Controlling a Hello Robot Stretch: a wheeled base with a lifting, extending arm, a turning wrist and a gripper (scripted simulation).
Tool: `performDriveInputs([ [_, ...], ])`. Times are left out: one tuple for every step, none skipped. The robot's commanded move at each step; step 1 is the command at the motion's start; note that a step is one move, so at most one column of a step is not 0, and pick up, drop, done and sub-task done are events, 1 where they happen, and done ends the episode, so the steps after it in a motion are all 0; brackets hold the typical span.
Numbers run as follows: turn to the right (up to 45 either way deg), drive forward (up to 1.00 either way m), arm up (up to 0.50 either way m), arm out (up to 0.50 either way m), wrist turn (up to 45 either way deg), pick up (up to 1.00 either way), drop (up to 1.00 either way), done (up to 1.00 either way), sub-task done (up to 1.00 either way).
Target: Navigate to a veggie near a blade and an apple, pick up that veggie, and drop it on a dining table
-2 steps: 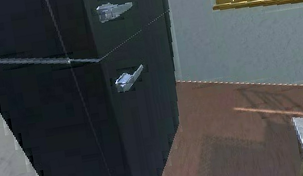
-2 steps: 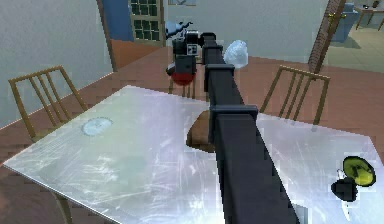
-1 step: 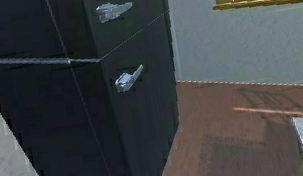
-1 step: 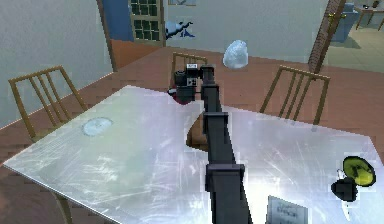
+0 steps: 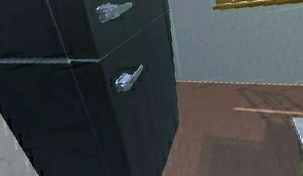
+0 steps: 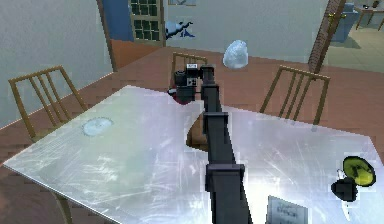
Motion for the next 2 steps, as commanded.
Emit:
performDriveInputs([
  [0.0,0.00,0.00,0.00,0.0,0.00,1.00,0.00,0.00],
  [0.0,0.00,0.10,0.00,0.0,0.00,0.00,0.00,0.00],
])
